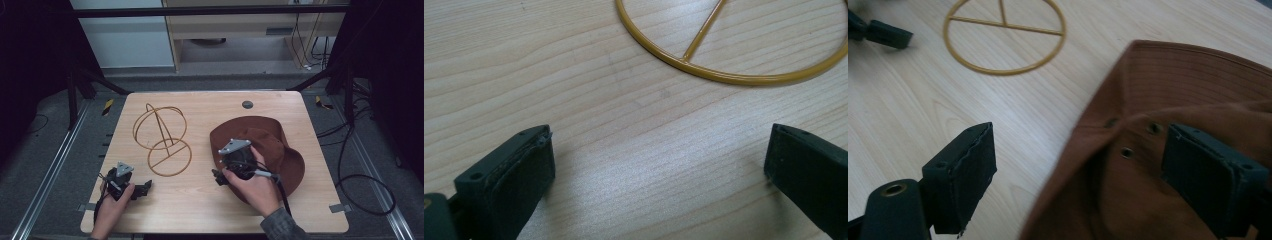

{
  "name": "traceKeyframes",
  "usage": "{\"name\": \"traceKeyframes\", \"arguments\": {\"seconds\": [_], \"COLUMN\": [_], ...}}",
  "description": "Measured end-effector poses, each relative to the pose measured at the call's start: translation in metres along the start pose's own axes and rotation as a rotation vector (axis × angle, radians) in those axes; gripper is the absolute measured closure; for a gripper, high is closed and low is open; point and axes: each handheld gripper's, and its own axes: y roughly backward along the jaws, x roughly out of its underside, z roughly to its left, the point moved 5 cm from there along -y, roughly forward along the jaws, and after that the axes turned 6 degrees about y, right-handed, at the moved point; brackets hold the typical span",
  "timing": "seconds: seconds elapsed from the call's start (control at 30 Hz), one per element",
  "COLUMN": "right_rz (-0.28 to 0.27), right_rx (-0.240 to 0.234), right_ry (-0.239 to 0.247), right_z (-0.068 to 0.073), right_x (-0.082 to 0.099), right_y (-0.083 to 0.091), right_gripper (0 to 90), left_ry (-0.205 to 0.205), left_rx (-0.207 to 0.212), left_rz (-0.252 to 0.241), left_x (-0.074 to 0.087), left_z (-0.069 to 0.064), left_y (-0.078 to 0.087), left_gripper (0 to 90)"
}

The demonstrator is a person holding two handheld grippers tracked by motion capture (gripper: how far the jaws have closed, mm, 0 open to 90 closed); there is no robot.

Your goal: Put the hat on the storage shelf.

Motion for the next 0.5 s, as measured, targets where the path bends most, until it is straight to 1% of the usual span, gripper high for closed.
{"name": "traceKeyframes", "arguments": {"seconds": [0.03, 0.07, 0.1, 0.13, 0.17, 0.23, 0.3, 0.37, 0.5], "right_rz": [0.004, 0.024, 0.024, 0.043, 0.043, 0.068, 0.081, 0.098, 0.111], "right_rx": [0.003, 0.006, 0.006, 0.018, 0.018, 0.015, 0.013, 0.022, 0.036], "right_ry": [-0.002, -0.015, -0.015, -0.021, -0.021, -0.030, -0.025, -0.025, -0.056], "right_z": [-0.006, -0.017, -0.017, -0.026, -0.026, -0.035, -0.042, -0.051, -0.066], "right_x": [0.002, 0.005, 0.005, 0.009, 0.009, 0.013, 0.018, 0.024, 0.035], "right_y": [0.003, 0.009, 0.009, 0.013, 0.013, 0.017, 0.021, 0.026, 0.035], "right_gripper": [13.8, 13.4, 13.4, 12.6, 12.6, 11.2, 10.8, 10.8, 12.2], "left_ry": [0.000, 0.000, 0.000, 0.000, 0.000, 0.000, 0.001, 0.001, 0.000], "left_rx": [0.000, 0.000, 0.000, 0.000, 0.000, 0.000, 0.000, 0.000, -0.001], "left_rz": [0.000, 0.000, 0.000, 0.000, 0.000, 0.000, -0.001, 0.000, 0.001], "left_x": [0.000, 0.000, 0.000, 0.000, 0.000, 0.000, 0.000, 0.000, 0.000], "left_z": [0.000, 0.000, 0.000, 0.000, 0.000, 0.000, 0.000, 0.000, 0.000], "left_y": [0.000, 0.000, 0.000, 0.000, 0.000, 0.000, 0.000, 0.000, 0.000], "left_gripper": [0.0, 0.0, 0.0, 0.0, 0.0, 0.0, 0.0, 0.0, 0.0]}}
